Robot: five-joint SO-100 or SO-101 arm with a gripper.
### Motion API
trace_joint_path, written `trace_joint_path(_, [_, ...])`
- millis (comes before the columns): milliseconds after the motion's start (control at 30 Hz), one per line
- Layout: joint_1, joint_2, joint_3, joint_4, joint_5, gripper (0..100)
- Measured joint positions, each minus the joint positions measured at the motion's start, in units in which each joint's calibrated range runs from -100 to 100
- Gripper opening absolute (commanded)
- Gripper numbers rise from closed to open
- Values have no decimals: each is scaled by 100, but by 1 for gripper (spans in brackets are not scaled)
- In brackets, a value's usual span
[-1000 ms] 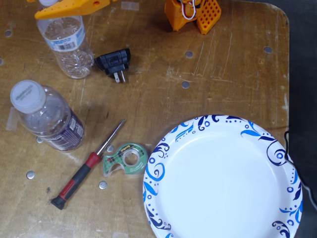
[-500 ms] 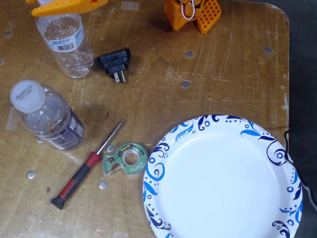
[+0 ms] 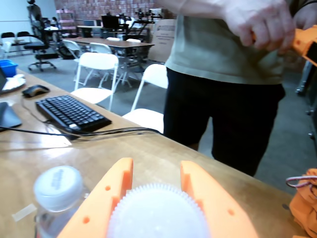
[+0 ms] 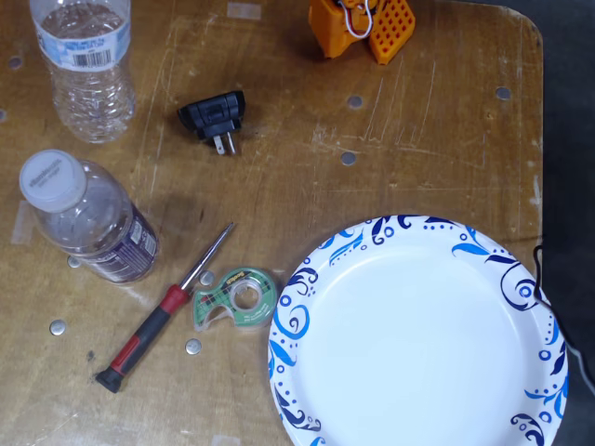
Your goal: Move the bottles to the plate
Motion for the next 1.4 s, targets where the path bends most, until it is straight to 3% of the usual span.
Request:
trace_joint_path(267, [-1285, -235, -1259, 1430, -78, 1])
trace_joint_path(500, [-3154, -84, -1394, 1191, -370, 1])
trace_joint_path(800, [-5150, 1418, -1879, 349, -386, 1])
trace_joint_path(1400, [-6737, 3750, -2806, 323, -401, 1])
